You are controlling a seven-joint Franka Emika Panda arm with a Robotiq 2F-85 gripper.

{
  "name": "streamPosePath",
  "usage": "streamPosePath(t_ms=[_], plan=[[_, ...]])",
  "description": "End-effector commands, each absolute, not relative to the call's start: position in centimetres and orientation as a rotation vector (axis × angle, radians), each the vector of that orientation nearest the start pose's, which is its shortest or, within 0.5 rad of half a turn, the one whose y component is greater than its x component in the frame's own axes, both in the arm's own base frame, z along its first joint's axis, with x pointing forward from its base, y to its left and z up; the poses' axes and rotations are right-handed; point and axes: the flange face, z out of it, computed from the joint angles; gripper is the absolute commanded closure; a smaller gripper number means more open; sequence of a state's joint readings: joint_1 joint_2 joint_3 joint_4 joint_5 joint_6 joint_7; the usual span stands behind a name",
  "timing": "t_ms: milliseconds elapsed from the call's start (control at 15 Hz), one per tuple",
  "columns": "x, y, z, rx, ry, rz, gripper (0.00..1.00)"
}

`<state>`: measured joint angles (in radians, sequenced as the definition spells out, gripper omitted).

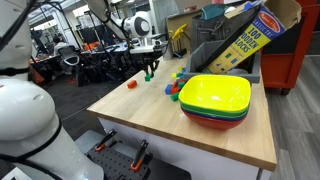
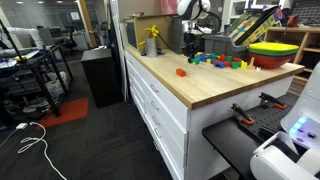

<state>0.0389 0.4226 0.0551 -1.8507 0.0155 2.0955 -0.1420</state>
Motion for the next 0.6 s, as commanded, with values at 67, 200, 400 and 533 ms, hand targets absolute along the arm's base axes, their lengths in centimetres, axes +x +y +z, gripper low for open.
streamPosePath(t_ms=[67,200,400,533], plan=[[59.4,7.7,29.0,-3.068,-0.247,0.292,0.92],[59.0,8.8,28.8,-3.072,-0.209,0.291,0.92],[58.4,10.1,28.2,-3.083,-0.161,0.3,0.92],[58.4,11.0,27.9,-3.091,-0.117,0.282,0.92]])
